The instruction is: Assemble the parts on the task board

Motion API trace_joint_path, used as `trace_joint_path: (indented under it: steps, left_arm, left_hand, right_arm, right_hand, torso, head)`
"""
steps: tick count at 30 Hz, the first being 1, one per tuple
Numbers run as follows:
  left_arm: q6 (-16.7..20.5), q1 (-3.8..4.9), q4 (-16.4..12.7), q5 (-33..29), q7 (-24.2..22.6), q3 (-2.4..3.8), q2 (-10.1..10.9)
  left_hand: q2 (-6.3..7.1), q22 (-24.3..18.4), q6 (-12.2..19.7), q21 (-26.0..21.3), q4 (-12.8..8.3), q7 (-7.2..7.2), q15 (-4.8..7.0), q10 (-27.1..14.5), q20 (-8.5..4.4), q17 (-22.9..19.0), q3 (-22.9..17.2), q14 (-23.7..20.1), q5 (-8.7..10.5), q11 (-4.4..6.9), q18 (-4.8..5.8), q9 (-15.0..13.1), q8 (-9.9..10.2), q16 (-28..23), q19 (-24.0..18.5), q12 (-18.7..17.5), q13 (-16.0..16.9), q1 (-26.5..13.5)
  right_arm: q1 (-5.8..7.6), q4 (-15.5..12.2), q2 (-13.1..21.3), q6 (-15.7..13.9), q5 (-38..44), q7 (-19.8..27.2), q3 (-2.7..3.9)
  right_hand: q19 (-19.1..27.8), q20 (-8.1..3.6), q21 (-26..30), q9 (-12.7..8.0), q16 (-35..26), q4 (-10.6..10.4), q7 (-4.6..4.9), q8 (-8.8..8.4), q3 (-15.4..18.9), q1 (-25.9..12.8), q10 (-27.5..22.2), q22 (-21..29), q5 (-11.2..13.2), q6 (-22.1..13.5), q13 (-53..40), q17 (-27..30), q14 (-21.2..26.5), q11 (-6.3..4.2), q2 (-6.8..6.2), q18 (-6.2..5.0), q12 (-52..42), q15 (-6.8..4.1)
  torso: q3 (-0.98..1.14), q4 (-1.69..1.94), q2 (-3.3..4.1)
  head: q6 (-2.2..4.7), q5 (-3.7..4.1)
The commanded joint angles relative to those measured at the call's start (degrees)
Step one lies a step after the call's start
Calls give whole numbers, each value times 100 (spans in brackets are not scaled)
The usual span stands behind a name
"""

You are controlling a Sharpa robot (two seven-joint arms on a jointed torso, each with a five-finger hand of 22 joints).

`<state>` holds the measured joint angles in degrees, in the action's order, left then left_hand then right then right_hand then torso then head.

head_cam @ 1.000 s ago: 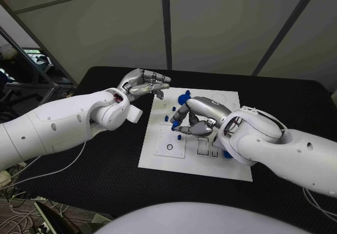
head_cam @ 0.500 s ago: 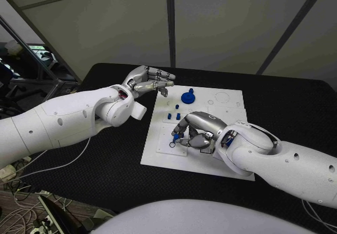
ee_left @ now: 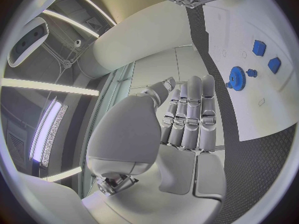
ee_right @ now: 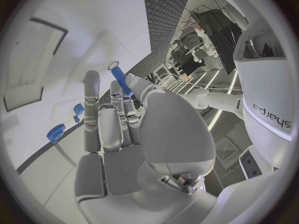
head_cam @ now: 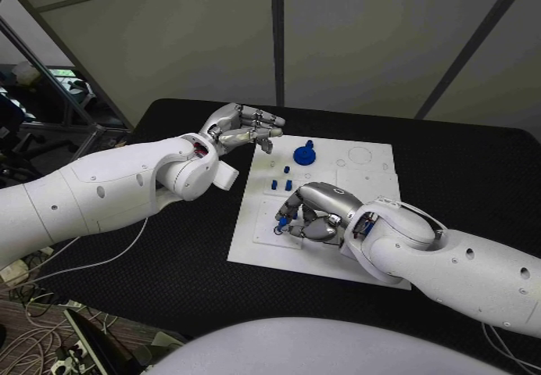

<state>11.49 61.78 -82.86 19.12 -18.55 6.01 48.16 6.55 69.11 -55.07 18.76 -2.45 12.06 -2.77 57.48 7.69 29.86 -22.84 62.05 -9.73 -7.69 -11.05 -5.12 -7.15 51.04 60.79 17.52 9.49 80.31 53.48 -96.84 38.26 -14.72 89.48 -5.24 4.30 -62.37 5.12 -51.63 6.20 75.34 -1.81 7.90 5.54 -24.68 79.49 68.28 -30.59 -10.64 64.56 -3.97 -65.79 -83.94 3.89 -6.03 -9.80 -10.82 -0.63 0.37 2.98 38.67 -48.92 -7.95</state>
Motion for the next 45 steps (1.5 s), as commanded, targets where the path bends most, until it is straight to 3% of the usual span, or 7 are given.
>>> trace_joint_path:
  steps: [1, 23, 36, 45]
  left_arm:
    - [-74, 6, -9, -12, -32, 2, -1]
    - [-90, 6, -21, -12, -15, 2, 3]
    - [-101, 6, -14, -12, -2, 1, 4]
    - [-109, 6, -9, -12, 2, 1, -1]
  left_hand:
    - [-67, -7, 36, -20, -6, -12, -16, -28, 58, -8, 18, -8, 22, -1, 68, 5, -32, -40, 0, 33, -5, 2]
    - [-67, -7, 36, -20, -6, -12, -16, -28, 58, -8, 18, -8, 22, -1, 68, 5, -32, -40, 0, 33, -5, 2]
    - [-67, -7, 36, -20, -6, -12, -16, -28, 58, -8, 18, -8, 22, -1, 68, 5, -32, -40, 0, 33, -5, 2]
    - [-67, -7, 36, -20, -6, -12, -16, -28, 58, -8, 18, -8, 22, -1, 68, 5, -32, -40, 0, 33, -5, 2]
  right_arm:
    - [2, 28, -15, -60, 84, 83, 0]
    - [0, 151, -143, 52, 223, 52, -14]
    - [0, 151, -167, 215, 249, 40, -91]
    - [-1, 170, -161, 274, 349, -29, -108]
  right_hand:
    - [-51, -6, 20, 10, 37, 3, -1, 16, -17, 51, 29, 7, -18, 25, -8, -7, -204, -5, 18, -80, 16, -26]
    - [-54, -7, 20, 12, 44, 13, 0, 14, -16, 62, 32, 8, -33, 25, -9, -16, -205, -5, 15, -80, 20, -26]
    - [-54, -7, 20, 13, 53, 14, 1, 15, -15, 63, 34, 8, -35, 27, -9, -31, -208, -4, 15, -80, 21, -25]
    - [-55, -6, 21, 14, 46, 12, 3, 15, -8, 57, 36, 9, -34, 30, -10, -18, -205, -2, 11, -79, 23, -24]
  torso:
    - [0, -1, 2]
    - [1, 3, 3]
    - [2, -3, 1]
    - [2, -2, -1]
  head:
    - [-11, -21]
    - [-47, -52]
    - [-72, -72]
    - [-78, -73]
